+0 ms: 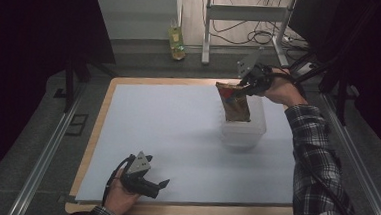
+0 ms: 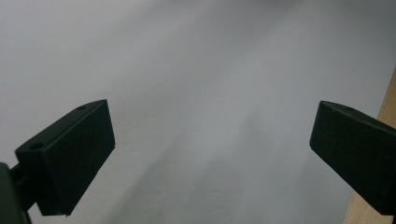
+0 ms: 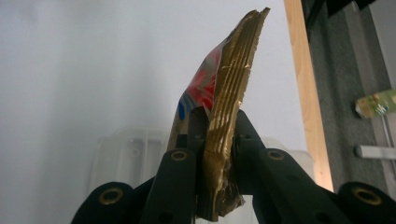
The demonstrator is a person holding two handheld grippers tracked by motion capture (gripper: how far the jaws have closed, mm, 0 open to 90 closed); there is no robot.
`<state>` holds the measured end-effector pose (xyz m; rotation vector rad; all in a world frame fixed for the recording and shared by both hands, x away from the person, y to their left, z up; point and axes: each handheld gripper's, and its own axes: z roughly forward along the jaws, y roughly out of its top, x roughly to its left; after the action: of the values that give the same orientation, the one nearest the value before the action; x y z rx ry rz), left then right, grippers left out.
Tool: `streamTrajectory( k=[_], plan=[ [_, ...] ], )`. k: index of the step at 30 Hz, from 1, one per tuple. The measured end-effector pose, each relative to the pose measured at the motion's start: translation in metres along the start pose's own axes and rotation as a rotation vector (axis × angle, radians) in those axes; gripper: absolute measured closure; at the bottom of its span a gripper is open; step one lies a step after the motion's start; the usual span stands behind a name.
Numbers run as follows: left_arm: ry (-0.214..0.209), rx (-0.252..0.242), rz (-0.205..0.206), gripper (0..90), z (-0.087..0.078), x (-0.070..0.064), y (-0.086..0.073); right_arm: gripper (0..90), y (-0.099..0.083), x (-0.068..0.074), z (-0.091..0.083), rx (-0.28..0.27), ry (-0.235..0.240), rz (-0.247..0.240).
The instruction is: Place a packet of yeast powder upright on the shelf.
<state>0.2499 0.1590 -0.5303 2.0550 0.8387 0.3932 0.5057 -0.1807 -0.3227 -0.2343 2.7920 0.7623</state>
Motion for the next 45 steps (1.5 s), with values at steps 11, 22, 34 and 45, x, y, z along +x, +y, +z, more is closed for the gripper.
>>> streamTrajectory(
  k=[11, 22, 34, 45],
  plan=[
    [-0.003, 0.007, 0.003, 0.0, 0.001, 0.0, 0.0, 81.5, -0.034, 0.006, 0.011, 0.021, 0.008, 0.067],
    [-0.004, 0.013, 0.006, 0.0, 0.002, -0.002, 0.001, 79.9, -0.084, 0.02, 0.004, -0.058, -0.027, 0.217],
    [-0.004, 0.018, 0.009, 0.1, 0.004, -0.003, 0.001, 69.0, -0.111, 0.032, -0.002, -0.101, -0.07, 0.346],
    [-0.003, 0.017, 0.01, 0.1, 0.003, -0.003, 0.001, 53.1, -0.094, 0.039, -0.002, -0.09, -0.124, 0.373]
  ],
)
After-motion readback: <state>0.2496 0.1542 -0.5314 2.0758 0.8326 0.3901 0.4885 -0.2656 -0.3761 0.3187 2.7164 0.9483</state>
